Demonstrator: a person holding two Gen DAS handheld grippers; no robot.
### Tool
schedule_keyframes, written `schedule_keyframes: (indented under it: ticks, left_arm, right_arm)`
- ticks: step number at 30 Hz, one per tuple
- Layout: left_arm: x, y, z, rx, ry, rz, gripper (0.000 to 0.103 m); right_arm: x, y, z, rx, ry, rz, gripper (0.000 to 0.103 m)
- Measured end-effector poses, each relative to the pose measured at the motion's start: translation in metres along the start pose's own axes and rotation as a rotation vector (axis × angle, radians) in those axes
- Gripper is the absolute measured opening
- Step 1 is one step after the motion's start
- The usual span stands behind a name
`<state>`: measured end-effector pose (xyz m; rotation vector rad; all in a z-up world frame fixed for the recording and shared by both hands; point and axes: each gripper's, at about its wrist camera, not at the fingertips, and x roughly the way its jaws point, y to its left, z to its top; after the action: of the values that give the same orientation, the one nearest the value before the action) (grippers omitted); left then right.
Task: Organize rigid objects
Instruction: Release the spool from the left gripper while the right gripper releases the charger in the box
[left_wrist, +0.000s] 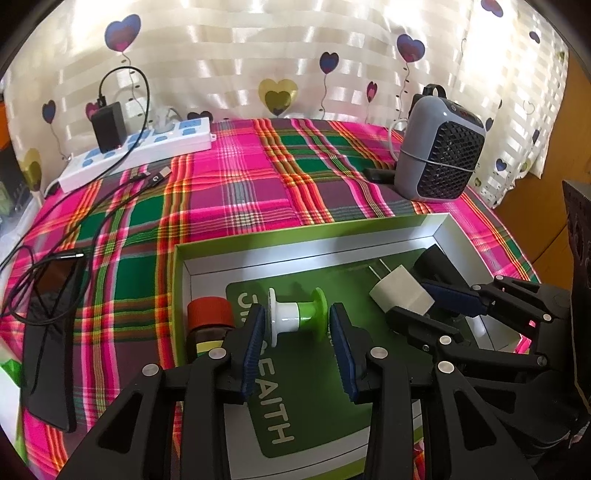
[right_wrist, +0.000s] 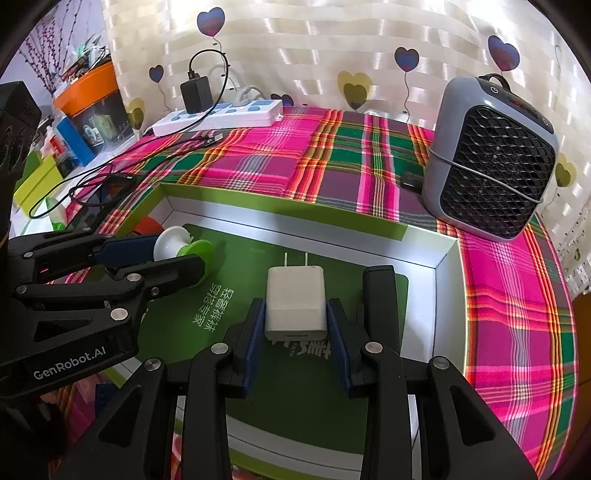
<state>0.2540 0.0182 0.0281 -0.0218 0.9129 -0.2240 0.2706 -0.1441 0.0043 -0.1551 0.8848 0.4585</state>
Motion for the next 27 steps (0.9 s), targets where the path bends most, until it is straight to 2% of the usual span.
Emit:
schedule_keyframes:
  ticks: [9, 13, 27]
  left_arm:
    - [-0.009, 0.001, -0.002, -0.003, -0.018, 0.003, 0.038]
    - [-0.017, 0.001, -0.004, -0.002, -0.031, 0.008, 0.038]
    - [-0.051, -0.004, -0.021, -0.003, -0.063, 0.014, 0.038]
  right_arm:
    - [-0.006, 0.001, -0.002, 0.009, -0.019, 0.001, 0.036]
    - [-0.010, 0.003, -0.004, 0.006, -0.024, 0.006, 0.045]
    - [-0.037, 0.007, -0.015, 0.031, -0.069, 0.000, 0.045]
